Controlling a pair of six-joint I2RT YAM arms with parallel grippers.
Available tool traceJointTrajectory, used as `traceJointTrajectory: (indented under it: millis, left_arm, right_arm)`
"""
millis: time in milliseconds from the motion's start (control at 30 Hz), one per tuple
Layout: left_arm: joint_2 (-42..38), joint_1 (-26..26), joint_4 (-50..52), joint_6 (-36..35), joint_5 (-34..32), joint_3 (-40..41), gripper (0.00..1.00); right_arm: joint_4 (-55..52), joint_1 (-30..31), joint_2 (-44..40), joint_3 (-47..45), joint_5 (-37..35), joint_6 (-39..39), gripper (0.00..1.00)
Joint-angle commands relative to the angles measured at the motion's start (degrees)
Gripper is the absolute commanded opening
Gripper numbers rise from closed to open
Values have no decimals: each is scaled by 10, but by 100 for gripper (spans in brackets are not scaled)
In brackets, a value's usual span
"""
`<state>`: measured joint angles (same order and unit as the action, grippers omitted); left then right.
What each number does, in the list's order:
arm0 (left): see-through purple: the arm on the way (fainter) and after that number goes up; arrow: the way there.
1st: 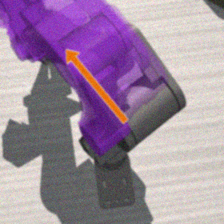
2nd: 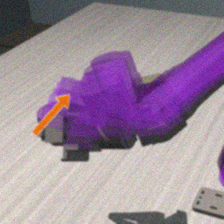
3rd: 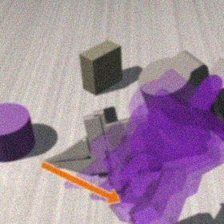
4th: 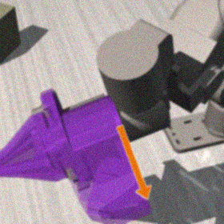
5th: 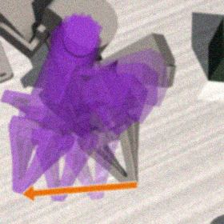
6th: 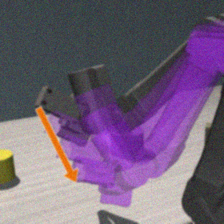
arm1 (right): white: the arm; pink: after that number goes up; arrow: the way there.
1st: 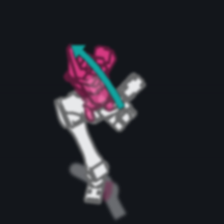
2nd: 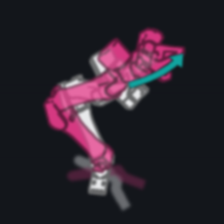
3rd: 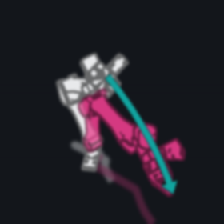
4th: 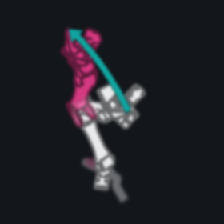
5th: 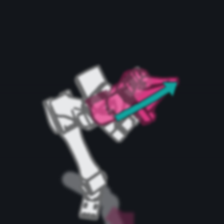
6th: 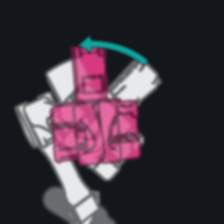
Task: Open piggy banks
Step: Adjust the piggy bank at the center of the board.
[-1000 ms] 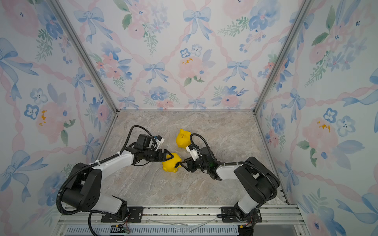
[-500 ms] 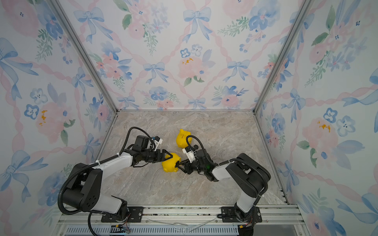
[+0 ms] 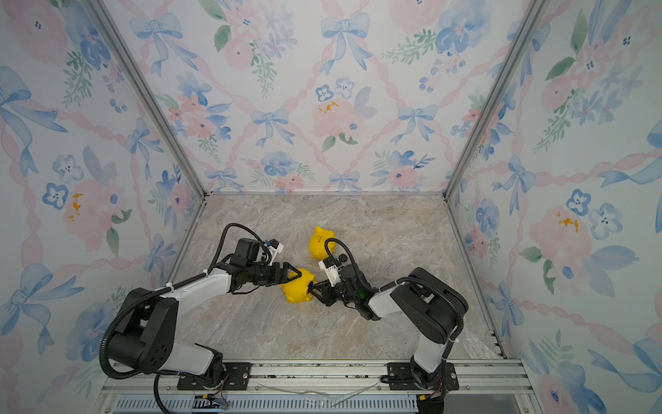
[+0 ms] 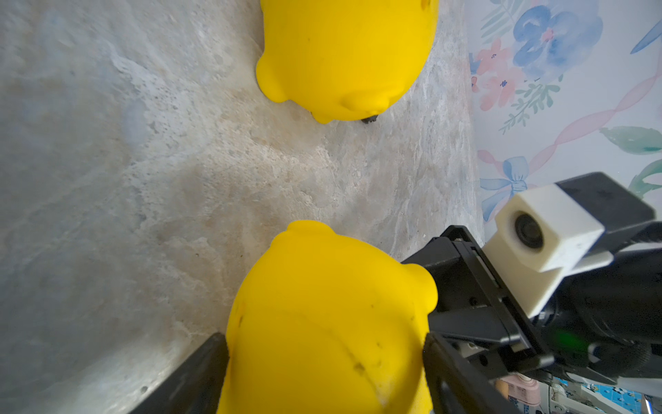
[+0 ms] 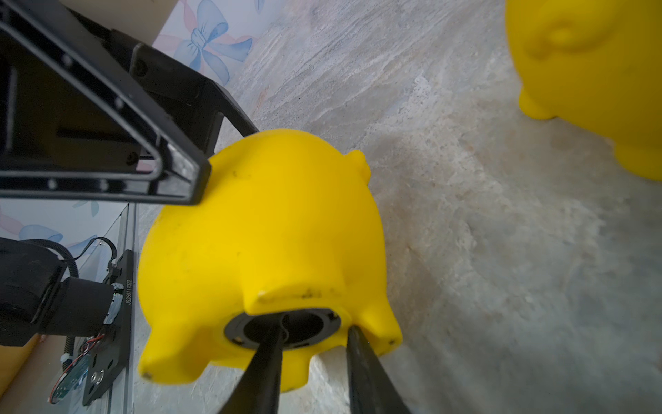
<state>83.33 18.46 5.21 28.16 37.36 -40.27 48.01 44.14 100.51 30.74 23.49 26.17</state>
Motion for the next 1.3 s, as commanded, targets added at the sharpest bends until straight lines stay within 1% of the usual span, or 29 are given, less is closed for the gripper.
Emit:
traceJointTrajectory:
  millis: [0, 267, 367, 600, 767, 967, 1033, 1067, 1200, 1267]
  left_arm:
    - [16, 4, 59, -2, -18, 25, 86]
    - [4, 4, 59, 2, -19, 30, 86]
    - [-8, 3, 56, 6, -15, 31, 86]
    - [-39, -4, 57, 15, -6, 29, 95]
    - [-66, -12, 57, 27, 3, 20, 98]
    - [-104, -19, 87, 33, 4, 22, 98]
    - [-117, -18, 112, 41, -4, 26, 98]
    - [-125, -18, 126, 46, -13, 29, 98]
    - [-175, -18, 180, 74, -72, 49, 98]
    - [-204, -18, 184, 94, -81, 65, 98]
  right_arm:
    - [27, 25, -17, 15, 1, -7, 32]
    - [-6, 38, -54, 11, -24, -23, 32]
    - [-12, 38, -54, 14, -23, -25, 32]
    - [2, 40, -40, 18, -16, -15, 34]
    - [-5, 42, -48, 18, -17, -18, 36]
    - [-16, 46, -54, 7, -13, -27, 39]
    - [-10, 46, -54, 1, -9, -28, 41]
    - [-7, 47, -69, -2, -10, -27, 42]
    - [-6, 49, -80, -14, -8, -36, 47]
    - [-11, 49, -81, -16, -6, -39, 49]
